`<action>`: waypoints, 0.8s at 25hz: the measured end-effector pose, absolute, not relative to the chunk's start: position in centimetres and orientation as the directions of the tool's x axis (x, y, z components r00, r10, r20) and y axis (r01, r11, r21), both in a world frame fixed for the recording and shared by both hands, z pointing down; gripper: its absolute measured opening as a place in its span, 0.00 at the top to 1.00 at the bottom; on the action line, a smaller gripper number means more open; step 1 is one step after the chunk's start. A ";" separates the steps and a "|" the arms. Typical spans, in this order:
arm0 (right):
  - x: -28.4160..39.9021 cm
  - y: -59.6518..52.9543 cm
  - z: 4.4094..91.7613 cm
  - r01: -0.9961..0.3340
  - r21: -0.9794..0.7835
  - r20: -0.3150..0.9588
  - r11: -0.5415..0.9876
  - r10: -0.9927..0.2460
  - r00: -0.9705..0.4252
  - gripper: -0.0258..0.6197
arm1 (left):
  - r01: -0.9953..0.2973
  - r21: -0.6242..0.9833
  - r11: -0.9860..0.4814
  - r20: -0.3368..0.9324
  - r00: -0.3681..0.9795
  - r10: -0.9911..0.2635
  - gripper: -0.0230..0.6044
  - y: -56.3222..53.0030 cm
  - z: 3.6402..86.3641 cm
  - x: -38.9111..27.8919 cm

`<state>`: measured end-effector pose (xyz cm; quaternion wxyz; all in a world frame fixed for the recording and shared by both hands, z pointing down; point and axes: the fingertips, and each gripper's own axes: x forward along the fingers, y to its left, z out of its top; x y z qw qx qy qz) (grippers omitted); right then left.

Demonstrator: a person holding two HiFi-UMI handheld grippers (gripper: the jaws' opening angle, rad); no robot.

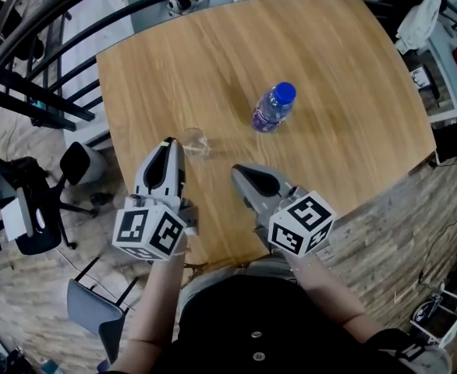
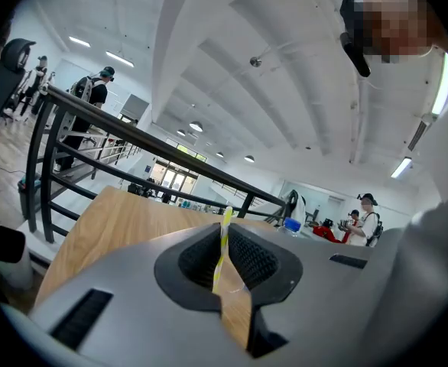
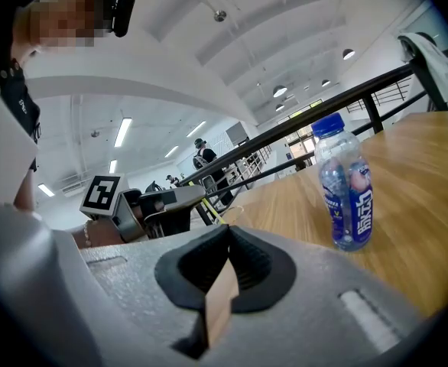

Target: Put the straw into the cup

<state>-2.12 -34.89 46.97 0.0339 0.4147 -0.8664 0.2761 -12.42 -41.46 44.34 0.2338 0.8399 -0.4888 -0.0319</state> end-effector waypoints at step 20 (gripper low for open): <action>-1.2 -33.4 46.2 -0.754 -0.434 0.282 0.494 -0.720 -0.634 0.96 | -0.813 0.418 -0.405 0.231 0.526 -0.818 0.69 -40.9 45.1 -11.2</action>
